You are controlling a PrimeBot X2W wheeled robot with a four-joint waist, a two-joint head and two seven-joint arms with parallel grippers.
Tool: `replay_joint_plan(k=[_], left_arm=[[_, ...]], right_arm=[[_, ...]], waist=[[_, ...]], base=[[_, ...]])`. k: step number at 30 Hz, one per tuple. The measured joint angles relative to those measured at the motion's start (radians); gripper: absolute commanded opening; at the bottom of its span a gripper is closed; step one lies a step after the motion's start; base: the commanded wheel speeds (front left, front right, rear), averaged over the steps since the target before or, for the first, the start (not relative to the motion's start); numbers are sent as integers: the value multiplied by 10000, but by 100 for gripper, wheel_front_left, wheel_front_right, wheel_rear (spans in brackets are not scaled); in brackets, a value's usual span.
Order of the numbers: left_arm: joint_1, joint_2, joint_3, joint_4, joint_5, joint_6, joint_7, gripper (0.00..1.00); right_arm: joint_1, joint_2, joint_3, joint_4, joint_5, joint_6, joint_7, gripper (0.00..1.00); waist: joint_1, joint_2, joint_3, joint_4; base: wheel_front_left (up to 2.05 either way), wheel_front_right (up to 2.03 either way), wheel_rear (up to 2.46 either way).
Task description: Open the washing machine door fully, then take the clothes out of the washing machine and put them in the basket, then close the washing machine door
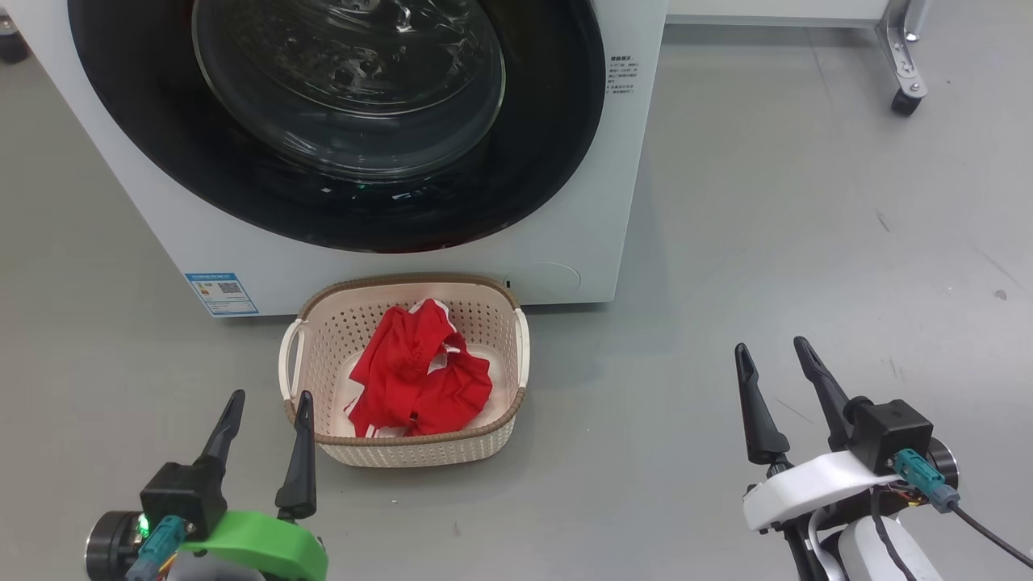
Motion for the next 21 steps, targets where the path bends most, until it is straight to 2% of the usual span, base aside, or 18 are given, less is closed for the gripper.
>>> replay_joint_plan(k=[12,13,21], left_arm=[[86,0,-38,-128,2,84,71,100],[87,-12,-52,-73,2,84,82,0],[288,-234,-167,552,-125,71,140,0]], right_arm=[[24,2,58,-92,-130,-61,0,100],[36,10,59,-36,-128,-59,2,0],[558,125,111,527,-42,-56,15,0]], waist=[[0,0,0,20],[0,0,-2,21],[0,0,-6,21]], base=[[0,0,0],[0,0,0],[0,0,0]])
